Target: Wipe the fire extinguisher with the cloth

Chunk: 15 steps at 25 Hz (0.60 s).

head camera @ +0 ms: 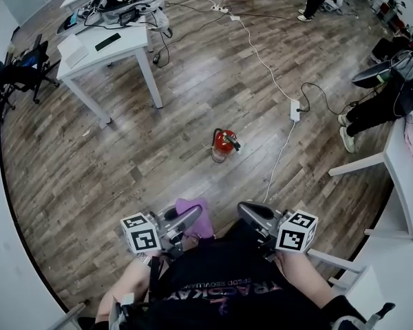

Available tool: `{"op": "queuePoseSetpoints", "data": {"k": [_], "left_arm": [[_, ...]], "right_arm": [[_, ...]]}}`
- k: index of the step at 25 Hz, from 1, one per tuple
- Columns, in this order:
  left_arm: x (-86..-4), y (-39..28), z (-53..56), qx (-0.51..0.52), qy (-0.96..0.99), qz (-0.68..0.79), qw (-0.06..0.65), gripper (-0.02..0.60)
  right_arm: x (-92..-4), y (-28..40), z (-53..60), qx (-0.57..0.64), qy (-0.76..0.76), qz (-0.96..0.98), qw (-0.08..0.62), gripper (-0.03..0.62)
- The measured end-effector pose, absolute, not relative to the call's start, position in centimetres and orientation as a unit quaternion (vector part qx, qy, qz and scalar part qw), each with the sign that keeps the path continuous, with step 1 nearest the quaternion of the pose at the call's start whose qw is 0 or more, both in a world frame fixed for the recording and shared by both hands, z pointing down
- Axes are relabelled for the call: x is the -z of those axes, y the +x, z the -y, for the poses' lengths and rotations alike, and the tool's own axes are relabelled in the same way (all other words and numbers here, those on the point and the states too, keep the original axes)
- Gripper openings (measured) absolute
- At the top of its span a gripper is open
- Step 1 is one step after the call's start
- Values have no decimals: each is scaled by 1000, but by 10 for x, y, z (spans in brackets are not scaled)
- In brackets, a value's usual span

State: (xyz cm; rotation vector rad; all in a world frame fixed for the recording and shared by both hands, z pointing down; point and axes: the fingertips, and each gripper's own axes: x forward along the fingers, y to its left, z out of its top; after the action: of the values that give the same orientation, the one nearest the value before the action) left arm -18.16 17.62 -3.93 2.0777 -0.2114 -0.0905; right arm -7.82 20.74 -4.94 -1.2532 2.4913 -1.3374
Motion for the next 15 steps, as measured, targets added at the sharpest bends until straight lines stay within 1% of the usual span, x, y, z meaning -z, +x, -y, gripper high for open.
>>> {"op": "queuePoseSetpoints", "data": {"k": [8,15], "left_arm": [[33,-176,-159,43,853,116,507,55],[26,-135,-131,57,841,159,514,55]], "right_arm": [[50,-57,-182,434,-398,-808,30,4],[43,3,-141,441,-379,-813,22,5]]}}
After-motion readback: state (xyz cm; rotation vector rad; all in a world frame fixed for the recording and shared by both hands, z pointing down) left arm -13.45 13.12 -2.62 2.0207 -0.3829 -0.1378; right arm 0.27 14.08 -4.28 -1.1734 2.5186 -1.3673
